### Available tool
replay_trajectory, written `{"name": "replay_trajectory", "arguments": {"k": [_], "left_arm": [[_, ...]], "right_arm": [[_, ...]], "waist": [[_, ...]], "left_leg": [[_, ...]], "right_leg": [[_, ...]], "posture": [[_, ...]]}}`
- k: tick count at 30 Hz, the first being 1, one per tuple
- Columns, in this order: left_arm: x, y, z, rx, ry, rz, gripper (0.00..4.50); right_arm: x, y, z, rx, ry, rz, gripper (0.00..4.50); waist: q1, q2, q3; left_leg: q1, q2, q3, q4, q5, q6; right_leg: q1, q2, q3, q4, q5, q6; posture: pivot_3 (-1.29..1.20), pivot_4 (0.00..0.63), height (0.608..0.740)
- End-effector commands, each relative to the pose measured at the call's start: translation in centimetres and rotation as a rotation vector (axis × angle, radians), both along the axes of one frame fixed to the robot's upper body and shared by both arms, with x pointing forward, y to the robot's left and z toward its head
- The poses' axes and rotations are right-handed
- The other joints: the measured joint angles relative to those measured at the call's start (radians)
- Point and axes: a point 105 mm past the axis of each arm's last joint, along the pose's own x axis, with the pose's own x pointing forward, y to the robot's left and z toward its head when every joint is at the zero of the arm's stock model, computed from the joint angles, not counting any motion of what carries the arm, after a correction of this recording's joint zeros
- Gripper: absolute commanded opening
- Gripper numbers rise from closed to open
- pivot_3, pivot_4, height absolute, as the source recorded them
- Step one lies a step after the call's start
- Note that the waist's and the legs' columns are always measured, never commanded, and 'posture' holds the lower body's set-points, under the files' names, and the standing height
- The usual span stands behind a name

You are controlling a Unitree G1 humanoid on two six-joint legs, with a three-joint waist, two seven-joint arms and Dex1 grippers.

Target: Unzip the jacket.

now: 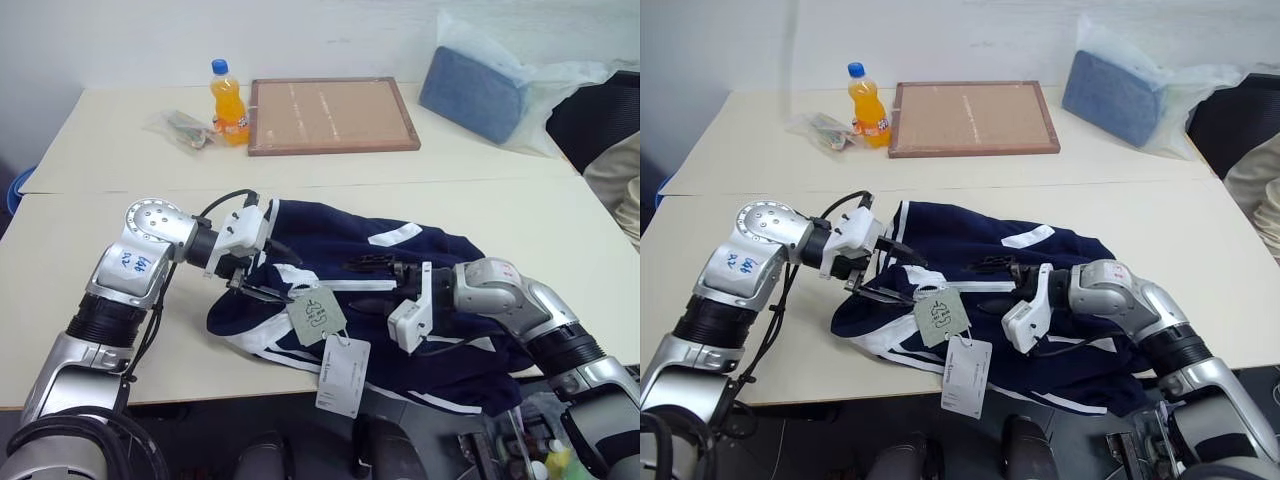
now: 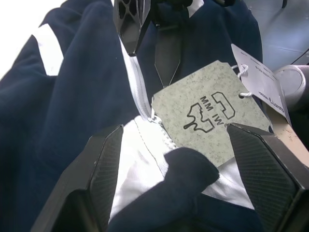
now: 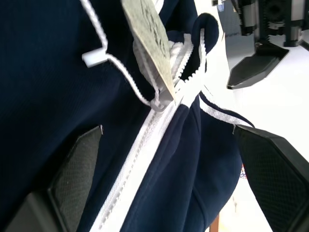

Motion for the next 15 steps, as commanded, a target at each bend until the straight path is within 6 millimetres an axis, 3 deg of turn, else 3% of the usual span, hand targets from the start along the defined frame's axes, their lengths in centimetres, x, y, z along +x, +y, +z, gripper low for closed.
{"name": "replay_trajectory", "arguments": {"k": [1, 6, 10, 15], "left_arm": [[-0.2, 0.0, 0.9, -0.005, -0.048, -0.011, 3.62], [-0.4, 0.3, 0.9, 0.000, -0.041, -0.005, 3.62], [-0.5, 0.2, 1.0, 0.000, -0.047, -0.013, 3.62], [0.0, -0.6, 1.2, -0.020, -0.066, -0.021, 3.62]], "right_arm": [[-0.2, 0.0, 0.3, 0.015, -0.006, 0.020, 4.50], [3.2, -4.7, 2.7, 0.138, 0.370, -0.335, 4.50], [1.3, -5.8, 4.7, 0.237, 0.892, -0.395, 4.50], [-2.0, -3.6, 5.9, 0.267, 1.522, -0.407, 4.50]], "waist": [[0.000, 0.000, 0.000], [0.004, 0.000, 0.000], [0.014, 0.001, 0.000], [0.023, 0.001, 0.000]], "left_leg": [[0.000, 0.000, 0.000, 0.000, 0.000, 0.000], [0.000, 0.000, -0.001, 0.000, 0.000, 0.000], [0.000, 0.000, -0.008, 0.001, 0.000, 0.001], [0.001, 0.001, -0.009, 0.002, 0.000, 0.001]], "right_leg": [[0.000, 0.000, 0.000, 0.000, 0.000, 0.000], [0.000, 0.000, 0.000, 0.000, 0.000, 0.000], [0.000, -0.001, 0.000, 0.000, 0.000, 0.000], [0.001, 0.000, 0.000, 0.002, 0.000, -0.001]], "posture": [[0.00, 0.150, 0.740], [0.00, 0.150, 0.740], [0.00, 0.150, 0.740], [0.00, 0.150, 0.740]]}}
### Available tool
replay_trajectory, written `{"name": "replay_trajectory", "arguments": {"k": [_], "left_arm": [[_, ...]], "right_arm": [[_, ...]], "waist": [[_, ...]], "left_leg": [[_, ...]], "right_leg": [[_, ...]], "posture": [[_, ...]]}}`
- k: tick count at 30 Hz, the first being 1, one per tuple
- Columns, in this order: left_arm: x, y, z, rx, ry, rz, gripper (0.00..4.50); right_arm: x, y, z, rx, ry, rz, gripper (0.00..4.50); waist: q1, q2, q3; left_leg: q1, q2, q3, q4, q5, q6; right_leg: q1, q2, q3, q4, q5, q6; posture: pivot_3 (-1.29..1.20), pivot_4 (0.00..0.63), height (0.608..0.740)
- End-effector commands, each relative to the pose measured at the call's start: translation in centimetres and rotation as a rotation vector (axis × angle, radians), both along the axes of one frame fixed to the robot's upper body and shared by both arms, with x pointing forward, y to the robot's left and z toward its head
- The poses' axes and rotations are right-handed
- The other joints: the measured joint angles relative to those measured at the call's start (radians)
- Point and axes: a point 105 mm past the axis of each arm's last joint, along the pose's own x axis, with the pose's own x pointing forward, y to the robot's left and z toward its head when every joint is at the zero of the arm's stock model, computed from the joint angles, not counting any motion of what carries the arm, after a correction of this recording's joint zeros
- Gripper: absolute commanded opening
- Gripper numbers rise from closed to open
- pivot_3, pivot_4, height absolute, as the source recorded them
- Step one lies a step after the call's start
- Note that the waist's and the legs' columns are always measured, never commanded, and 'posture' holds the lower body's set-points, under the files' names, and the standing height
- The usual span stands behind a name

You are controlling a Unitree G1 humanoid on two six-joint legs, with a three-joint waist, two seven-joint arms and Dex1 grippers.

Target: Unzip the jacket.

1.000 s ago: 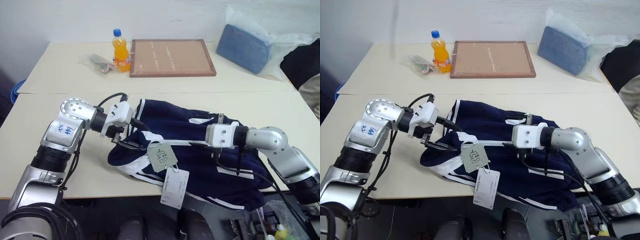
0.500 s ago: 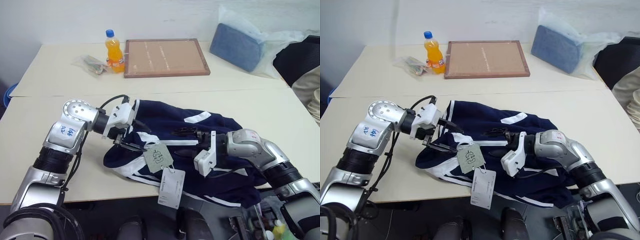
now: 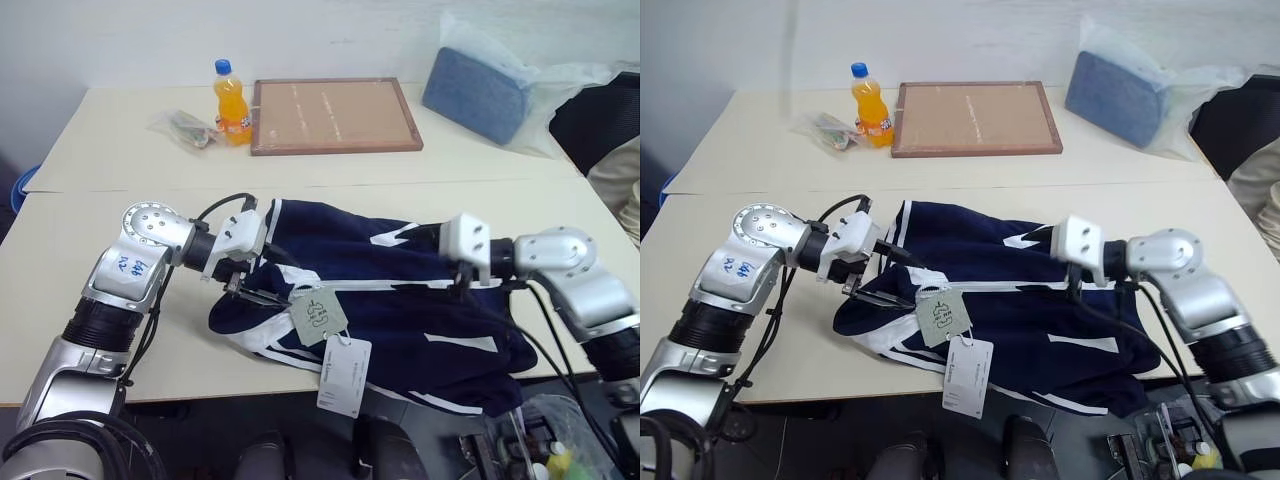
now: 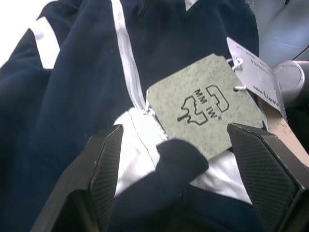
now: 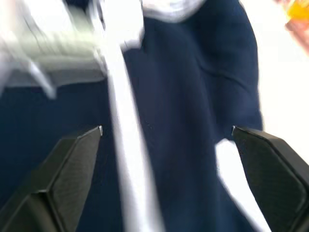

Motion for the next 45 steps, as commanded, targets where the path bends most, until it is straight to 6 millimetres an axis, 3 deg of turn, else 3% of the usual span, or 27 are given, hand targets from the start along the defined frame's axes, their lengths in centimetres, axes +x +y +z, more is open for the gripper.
{"name": "replay_trajectory", "arguments": {"k": [1, 4, 7, 12, 16, 22, 26, 30, 37, 45], "left_arm": [[0.3, -0.6, 0.9, -0.014, -0.056, -0.018, 3.62], [0.5, -1.0, 0.5, 0.003, -0.073, -0.037, 3.62], [0.7, -1.1, 0.2, 0.018, -0.088, -0.046, 3.62], [0.8, -1.4, -0.3, 0.029, -0.103, -0.056, 3.62], [0.6, -1.5, -0.3, 0.025, -0.101, -0.059, 3.62], [0.3, -1.2, -0.3, 0.025, -0.094, -0.055, 3.62], [0.4, -1.5, -0.4, 0.019, -0.095, -0.057, 3.64], [0.6, -2.1, -0.3, 0.012, -0.099, -0.067, 3.64], [0.5, -2.6, -0.6, 0.011, -0.098, -0.082, 3.64], [1.8, -3.6, -3.4, 0.069, -0.122, -0.092, 3.64]], "right_arm": [[-2.4, 2.3, 0.6, 0.081, 0.375, 0.033, 4.50], [-3.1, 3.8, 0.1, 0.103, 0.560, 0.029, 4.50], [-3.2, 5.1, -1.2, 0.091, 0.637, 0.014, 4.50], [-1.9, 6.0, -3.6, 0.075, 0.750, -0.100, 4.50], [-1.7, 6.5, -4.1, 0.062, 0.762, -0.118, 4.50], [-1.3, 5.6, -3.4, 0.094, 0.792, -0.140, 4.50], [-2.0, 7.5, -3.5, 0.115, 0.830, -0.086, 3.68], [-1.7, 9.0, -4.4, 0.125, 0.837, -0.103, 2.41], [-0.7, 7.5, -4.8, 0.126, 0.807, -0.208, 0.03], [-2.3, 5.2, -4.1, 0.071, 0.724, -0.211, 0.03]], "waist": [[0.006, 0.000, 0.000], [0.007, 0.000, 0.000], [0.011, 0.000, 0.000], [0.011, 0.000, 0.000], [0.005, 0.000, 0.000], [0.004, 0.000, 0.000], [0.004, 0.000, 0.000], [0.002, 0.000, 0.000], [0.003, 0.000, 0.000], [0.004, 0.000, 0.000]], "left_leg": [[0.000, 0.000, 0.000, 0.001, 0.000, 0.000], [0.000, -0.001, 0.000, 0.001, 0.000, 0.000], [-0.001, -0.001, 0.000, 0.001, 0.000, 0.000], [-0.003, -0.003, 0.007, 0.001, 0.000, 0.000], [-0.003, -0.002, 0.007, 0.000, 0.000, 0.000], [-0.003, -0.002, 0.007, 0.000, 0.000, 0.000], [-0.003, -0.002, 0.007, 0.000, 0.000, 0.000], [-0.003, -0.002, 0.007, 0.000, 0.000, 0.000], [-0.003, -0.003, 0.007, 0.000, 0.000, 0.000], [-0.003, -0.003, 0.008, -0.001, 0.000, 0.000]], "right_leg": [[0.000, 0.000, 0.000, 0.000, 0.000, 0.000], [0.000, -0.001, 0.000, 0.000, 0.000, 0.000], [0.000, -0.001, -0.001, 0.000, 0.000, 0.000], [0.000, -0.001, -0.002, 0.000, 0.000, 0.000], [-0.001, -0.001, -0.002, 0.000, 0.000, 0.000], [-0.001, -0.001, -0.002, 0.000, 0.000, 0.000], [-0.001, -0.001, -0.002, 0.000, 0.000, 0.000], [-0.001, 0.000, -0.002, 0.000, 0.000, 0.000], [-0.001, -0.001, -0.001, 0.000, 0.000, 0.000], [-0.001, -0.001, -0.001, -0.001, 0.000, 0.000]], "posture": [[0.00, 0.150, 0.740], [0.00, 0.150, 0.740], [0.00, 0.150, 0.740], [0.00, 0.150, 0.740], [0.00, 0.150, 0.740], [0.00, 0.150, 0.740], [0.00, 0.150, 0.740], [0.00, 0.150, 0.740], [0.00, 0.150, 0.740], [0.00, 0.150, 0.740]]}}
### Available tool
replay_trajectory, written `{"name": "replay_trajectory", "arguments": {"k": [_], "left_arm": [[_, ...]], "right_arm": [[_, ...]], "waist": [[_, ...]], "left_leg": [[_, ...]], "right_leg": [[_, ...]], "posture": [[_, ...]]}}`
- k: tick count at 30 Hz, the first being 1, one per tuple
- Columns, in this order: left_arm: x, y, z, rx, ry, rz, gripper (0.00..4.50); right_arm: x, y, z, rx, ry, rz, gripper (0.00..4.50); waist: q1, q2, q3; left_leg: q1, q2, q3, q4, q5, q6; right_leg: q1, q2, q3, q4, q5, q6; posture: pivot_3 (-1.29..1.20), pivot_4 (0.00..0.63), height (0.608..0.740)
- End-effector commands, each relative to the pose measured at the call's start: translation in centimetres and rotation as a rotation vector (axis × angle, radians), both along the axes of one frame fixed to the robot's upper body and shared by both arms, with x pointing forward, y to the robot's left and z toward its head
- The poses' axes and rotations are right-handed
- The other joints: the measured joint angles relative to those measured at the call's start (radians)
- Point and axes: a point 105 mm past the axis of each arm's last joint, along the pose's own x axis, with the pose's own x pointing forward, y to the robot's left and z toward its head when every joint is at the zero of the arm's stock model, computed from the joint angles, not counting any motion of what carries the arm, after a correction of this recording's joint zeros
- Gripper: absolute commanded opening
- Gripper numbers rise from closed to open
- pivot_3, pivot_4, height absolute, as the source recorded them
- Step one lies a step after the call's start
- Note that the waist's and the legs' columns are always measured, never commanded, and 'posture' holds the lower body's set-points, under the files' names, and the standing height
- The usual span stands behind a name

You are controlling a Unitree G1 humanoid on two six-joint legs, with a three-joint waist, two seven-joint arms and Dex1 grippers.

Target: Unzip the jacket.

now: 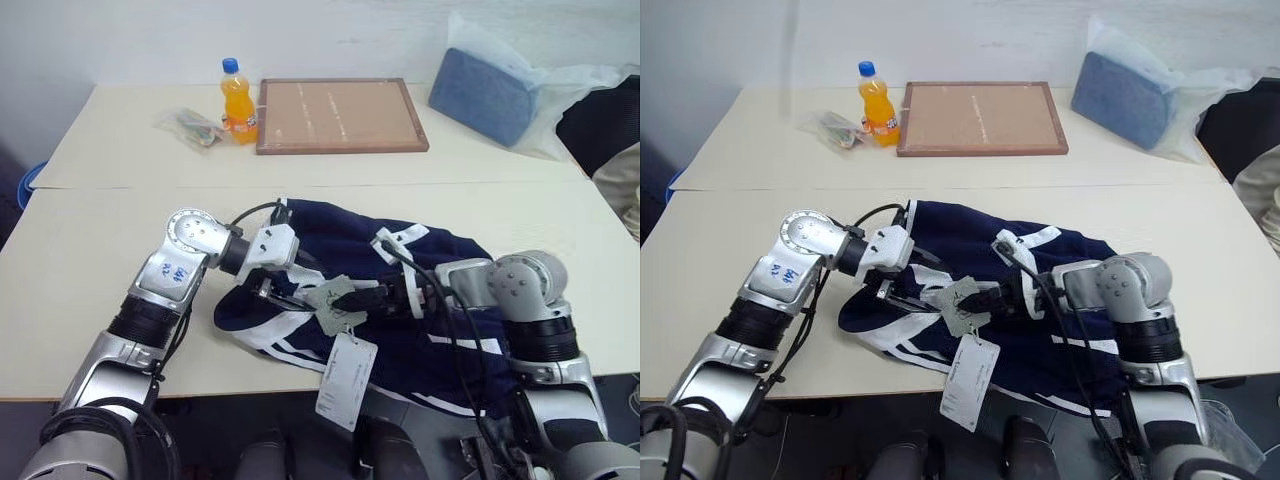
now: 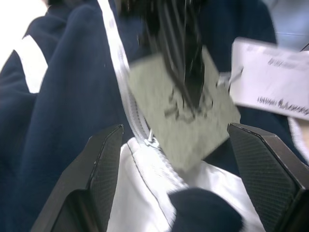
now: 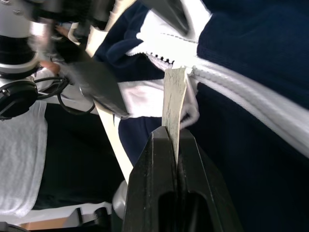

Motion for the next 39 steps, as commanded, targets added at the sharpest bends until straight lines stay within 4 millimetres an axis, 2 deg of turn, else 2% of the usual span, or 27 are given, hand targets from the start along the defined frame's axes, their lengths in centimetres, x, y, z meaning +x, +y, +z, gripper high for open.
{"name": "replay_trajectory", "arguments": {"k": [1, 4, 9, 12, 18, 22, 27, 30, 33, 36, 39], "left_arm": [[0.8, -0.1, -0.8, 0.052, -0.061, -0.012, 3.64], [1.8, -0.1, -2.3, 0.087, -0.079, 0.011, 3.64], [2.7, -0.2, -4.5, 0.102, -0.063, 0.048, 3.64], [3.2, 0.1, -5.1, 0.095, -0.053, 0.079, 3.64], [3.2, 0.6, -5.7, 0.081, -0.038, 0.093, 3.64], [2.7, -0.1, -3.3, -0.006, -0.041, 0.063, 3.64], [0.7, -1.6, 3.2, -0.166, -0.081, -0.028, 3.64], [-0.6, -2.8, 5.7, -0.215, -0.106, -0.071, 3.64], [-1.0, -4.3, 6.0, -0.200, -0.152, -0.092, 3.64], [-0.3, -5.0, 4.5, -0.140, -0.219, -0.092, 3.64], [0.5, -4.9, 3.2, -0.100, -0.249, -0.100, 3.04]], "right_arm": [[-1.2, -0.7, 0.7, -0.036, -0.080, 0.042, 0.03], [-1.3, -1.8, 1.0, -0.077, -0.124, 0.025, 0.03], [-0.6, -4.2, 1.1, -0.242, -0.281, -0.035, 0.03], [-0.7, -4.5, 1.6, -0.241, -0.351, -0.014, 0.03], [-0.5, -5.1, 0.5, -0.356, -0.433, 0.006, 0.03], [-0.7, -4.5, 0.5, -0.318, -0.418, 0.022, 0.03], [0.0, -3.6, 0.3, -0.283, -0.391, 0.012, 0.03], [0.0, -3.3, 0.0, -0.281, -0.380, 0.020, 0.03], [0.1, -2.9, -0.1, -0.272, -0.368, 0.024, 0.03], [0.2, -2.7, -0.1, -0.269, -0.364, 0.024, 0.03], [0.4, -2.8, -0.2, -0.275, -0.362, 0.016, 0.00]], "waist": [[0.000, 0.000, 0.000], [0.001, 0.000, 0.000], [0.008, -0.001, 0.000], [0.010, -0.001, -0.001], [0.016, -0.002, -0.001], [0.014, -0.002, -0.001], [0.007, -0.002, -0.001], [0.010, -0.002, -0.001], [0.009, -0.002, -0.001], [0.006, -0.002, -0.001], [0.004, -0.002, -0.001]], "left_leg": [[0.000, 0.000, 0.000, 0.000, 0.000, 0.000], [0.000, 0.000, 0.000, 0.000, 0.000, 0.000], [0.000, -0.001, 0.000, 0.000, 0.000, 0.001], [0.000, -0.002, 0.000, 0.000, 0.000, 0.001], [0.004, -0.002, -0.001, 0.000, 0.000, 0.002], [0.005, -0.002, -0.003, 0.000, 0.000, 0.002], [0.002, -0.002, -0.007, 0.000, 0.000, 0.002], [0.001, -0.003, -0.007, 0.000, 0.000, 0.002], [0.001, -0.003, -0.008, 0.000, 0.000, 0.002], [0.002, -0.003, -0.007, 0.000, 0.000, 0.002], [0.002, -0.003, -0.006, 0.000, 0.000, 0.002]], "right_leg": [[0.000, 0.000, 0.000, 0.000, 0.000, 0.000], [0.000, 0.000, 0.000, 0.000, 0.000, 0.000], [0.000, -0.002, 0.000, -0.001, 0.000, 0.000], [0.001, -0.002, 0.000, -0.001, 0.000, 0.001], [0.005, -0.004, 0.000, -0.001, 0.001, 0.001], [0.006, -0.004, 0.000, -0.001, 0.001, 0.001], [0.003, -0.004, -0.001, -0.001, 0.001, 0.001], [0.003, -0.004, -0.002, -0.001, 0.001, 0.001], [0.004, -0.004, -0.002, -0.002, 0.001, 0.001], [0.004, -0.003, -0.002, -0.002, 0.001, 0.001], [0.004, -0.003, -0.002, -0.002, 0.001, 0.001]], "posture": [[0.00, 0.150, 0.740], [0.00, 0.150, 0.740], [0.00, 0.150, 0.740], [0.00, 0.150, 0.740], [0.00, 0.150, 0.740], [0.00, 0.150, 0.740], [0.00, 0.150, 0.740], [0.00, 0.150, 0.740], [0.00, 0.150, 0.740], [0.00, 0.150, 0.740], [0.00, 0.150, 0.740]]}}
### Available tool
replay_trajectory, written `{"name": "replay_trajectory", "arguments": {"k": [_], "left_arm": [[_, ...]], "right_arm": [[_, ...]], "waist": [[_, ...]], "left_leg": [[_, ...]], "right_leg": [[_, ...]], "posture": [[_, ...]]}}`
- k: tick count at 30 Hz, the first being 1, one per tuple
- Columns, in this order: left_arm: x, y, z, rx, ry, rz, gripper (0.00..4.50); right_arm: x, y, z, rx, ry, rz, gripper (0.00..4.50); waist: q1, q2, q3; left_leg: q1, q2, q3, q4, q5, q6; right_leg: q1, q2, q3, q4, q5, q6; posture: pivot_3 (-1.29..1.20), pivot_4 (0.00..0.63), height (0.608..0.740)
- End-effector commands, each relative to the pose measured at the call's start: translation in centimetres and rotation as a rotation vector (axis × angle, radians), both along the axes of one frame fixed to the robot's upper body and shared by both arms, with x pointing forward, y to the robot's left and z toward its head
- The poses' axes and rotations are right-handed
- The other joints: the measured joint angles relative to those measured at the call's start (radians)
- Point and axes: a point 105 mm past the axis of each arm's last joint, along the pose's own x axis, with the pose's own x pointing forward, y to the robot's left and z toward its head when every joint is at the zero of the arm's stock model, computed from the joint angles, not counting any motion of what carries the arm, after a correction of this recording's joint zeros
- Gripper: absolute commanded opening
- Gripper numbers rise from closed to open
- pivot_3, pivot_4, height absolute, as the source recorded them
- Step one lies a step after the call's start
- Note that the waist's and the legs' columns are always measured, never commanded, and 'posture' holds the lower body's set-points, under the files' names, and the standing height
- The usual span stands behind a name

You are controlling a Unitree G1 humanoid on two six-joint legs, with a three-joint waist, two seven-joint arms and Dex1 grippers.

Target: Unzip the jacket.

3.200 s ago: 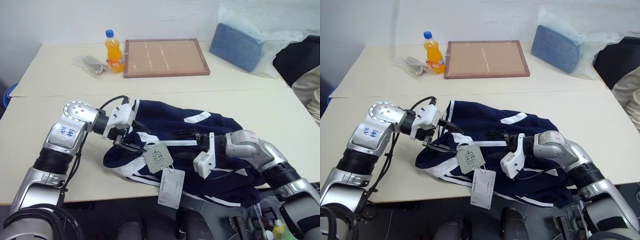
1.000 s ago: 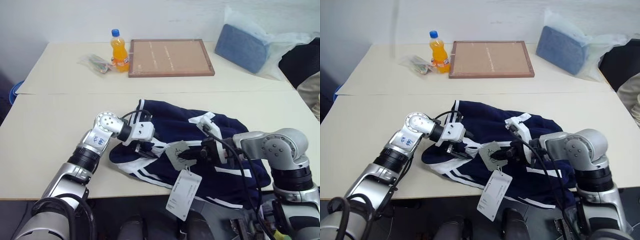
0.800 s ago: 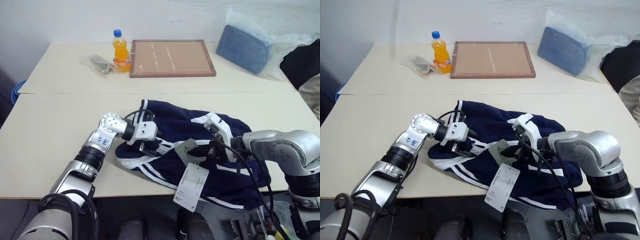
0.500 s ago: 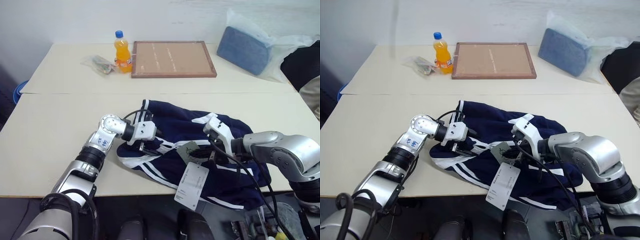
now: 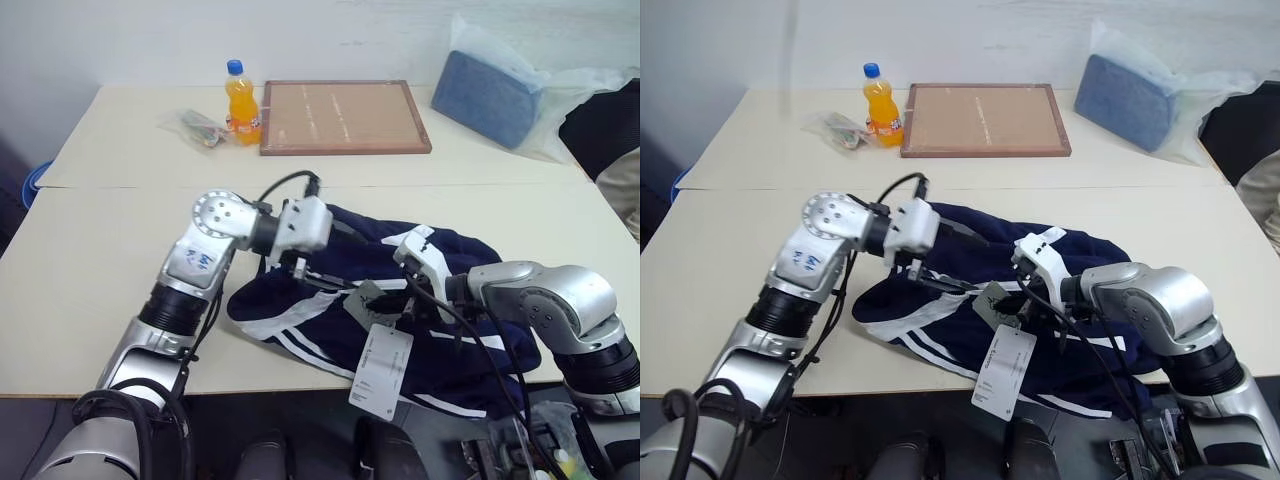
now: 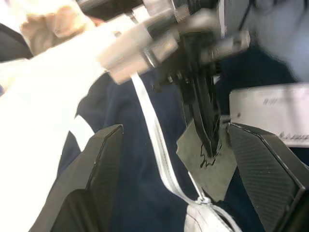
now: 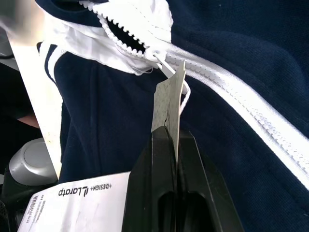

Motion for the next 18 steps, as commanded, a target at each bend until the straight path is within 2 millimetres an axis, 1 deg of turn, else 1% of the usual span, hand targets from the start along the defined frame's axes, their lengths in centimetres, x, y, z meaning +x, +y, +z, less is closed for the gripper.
{"name": "replay_trajectory", "arguments": {"k": [1, 3, 4, 8, 11, 14, 16, 18], "left_arm": [[0.8, 0.1, -0.2, 0.021, -0.066, -0.001, 2.76], [0.9, 0.1, -0.1, 0.017, -0.047, 0.005, 2.23], [0.9, 0.2, -0.1, 0.019, -0.024, 0.008, 1.87], [0.3, 0.9, -0.7, 0.054, 0.032, -0.006, 1.87], [0.2, 1.6, -2.4, 0.125, 0.047, 0.000, 1.87], [1.1, 3.1, -4.3, 0.199, 0.019, 0.044, 1.87], [1.6, 3.7, -5.0, 0.224, 0.007, 0.066, 1.87], [2.1, 3.9, -5.5, 0.230, 0.010, 0.083, 1.87]], "right_arm": [[0.2, 0.1, 0.2, -0.006, -0.016, -0.006, 0.00], [0.2, 0.0, 0.2, -0.008, -0.017, -0.009, 0.00], [0.3, 0.0, 0.2, -0.009, -0.017, -0.012, 0.00], [0.4, -0.2, 0.2, -0.012, -0.017, -0.024, 0.00], [0.4, -0.2, 0.2, -0.008, -0.016, -0.031, 0.00], [0.5, -0.2, 0.4, -0.002, -0.016, -0.038, 0.00], [0.5, -0.2, 0.6, 0.002, -0.015, -0.041, 0.00], [0.6, -0.2, 0.8, 0.006, -0.016, -0.045, 0.00]], "waist": [[-0.001, 0.000, 0.000], [-0.001, 0.000, 0.000], [-0.001, 0.000, 0.000], [-0.002, 0.000, 0.000], [-0.002, 0.000, 0.000], [-0.002, 0.000, 0.000], [-0.002, 0.000, 0.000], [-0.001, 0.000, 0.000]], "left_leg": [[0.000, 0.000, 0.000, 0.000, 0.000, 0.000], [0.000, 0.000, 0.000, 0.000, 0.000, 0.000], [0.000, 0.000, 0.000, 0.000, 0.000, 0.000], [0.000, 0.000, 0.000, 0.000, 0.000, 0.000], [0.000, 0.000, 0.000, 0.000, 0.000, 0.000], [0.000, 0.000, 0.000, 0.000, 0.000, 0.000], [0.000, 0.000, 0.000, 0.000, 0.000, 0.000], [0.000, 0.000, 0.000, 0.000, 0.000, 0.000]], "right_leg": [[0.000, 0.000, 0.000, 0.000, 0.000, 0.000], [0.000, 0.000, 0.000, 0.000, 0.000, 0.000], [0.000, 0.000, 0.000, 0.000, 0.000, 0.000], [0.000, 0.000, 0.000, -0.001, 0.000, 0.000], [0.000, 0.000, 0.000, -0.001, 0.000, 0.000], [0.000, 0.000, 0.000, 0.000, 0.000, 0.000], [0.000, 0.000, 0.000, 0.000, 0.000, 0.000], [0.000, 0.000, 0.000, 0.000, 0.000, 0.000]], "posture": [[0.00, 0.150, 0.740], [0.00, 0.150, 0.740], [0.00, 0.150, 0.740], [0.00, 0.150, 0.740], [0.00, 0.150, 0.740], [0.00, 0.150, 0.740], [0.00, 0.150, 0.740], [0.00, 0.150, 0.740]]}}
